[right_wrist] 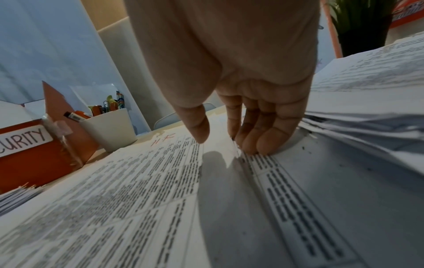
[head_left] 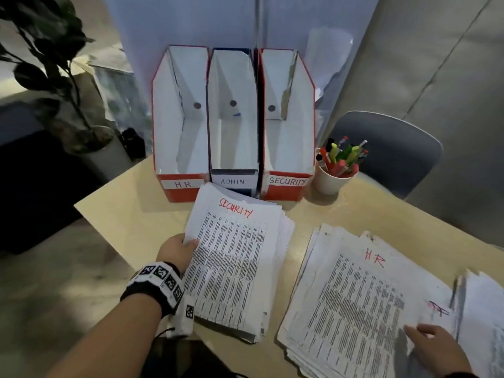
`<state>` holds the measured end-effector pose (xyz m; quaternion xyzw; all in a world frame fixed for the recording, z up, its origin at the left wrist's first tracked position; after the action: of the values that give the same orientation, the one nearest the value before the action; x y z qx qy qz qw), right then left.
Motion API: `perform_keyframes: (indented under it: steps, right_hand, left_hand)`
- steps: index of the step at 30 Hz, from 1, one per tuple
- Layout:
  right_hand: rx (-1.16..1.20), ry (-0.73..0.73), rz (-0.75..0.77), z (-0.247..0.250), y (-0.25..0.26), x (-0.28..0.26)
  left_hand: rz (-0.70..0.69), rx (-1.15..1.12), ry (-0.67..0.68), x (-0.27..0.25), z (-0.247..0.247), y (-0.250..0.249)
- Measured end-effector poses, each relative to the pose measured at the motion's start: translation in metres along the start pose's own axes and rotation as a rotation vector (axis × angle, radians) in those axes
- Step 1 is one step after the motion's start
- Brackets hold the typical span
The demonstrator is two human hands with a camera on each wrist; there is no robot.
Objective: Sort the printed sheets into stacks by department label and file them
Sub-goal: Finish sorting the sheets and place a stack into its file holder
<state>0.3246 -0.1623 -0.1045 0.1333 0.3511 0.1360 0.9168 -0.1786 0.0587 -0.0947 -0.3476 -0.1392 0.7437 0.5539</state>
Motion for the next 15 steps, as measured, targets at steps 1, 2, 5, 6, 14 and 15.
perform_keyframes:
  steps: [1, 2, 5, 6, 14, 15]
  right_hand:
    - [-0.007, 0.0, 0.009, 0.0, 0.0, -0.001]
    - [-0.014, -0.002, 0.018, -0.001, -0.001, -0.002]
    - [-0.026, -0.007, 0.034, -0.002, -0.004, -0.005]
    - [-0.019, -0.004, 0.035, -0.002, -0.006, -0.004]
    - [0.025, 0.01, 0.0, -0.004, -0.02, 0.001]
    - [0.029, 0.012, 0.005, -0.004, -0.02, 0.001]
  left_hand:
    - [0.005, -0.004, -0.018, 0.0, 0.001, -0.002]
    - [0.007, -0.01, -0.043, -0.001, 0.003, -0.004]
    - [-0.034, 0.011, -0.146, -0.004, 0.02, -0.016]
    - [-0.085, 0.049, -0.187, -0.007, 0.026, -0.026]
    - [-0.464, -0.007, 0.205, -0.064, -0.054, -0.136]
    - [-0.458, 0.023, 0.31, -0.071, -0.078, -0.141]
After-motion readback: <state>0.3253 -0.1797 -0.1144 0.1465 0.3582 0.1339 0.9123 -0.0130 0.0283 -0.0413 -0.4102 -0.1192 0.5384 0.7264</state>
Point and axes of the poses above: each hand's wrist, its own x-axis towards the middle knuckle, its own z-axis out of the back of the hand, y = z × x, the point moved 6 cm from there along x, towards the middle knuckle, and after that the axes turned 5 degrees about -z, right-handed, at the moved point
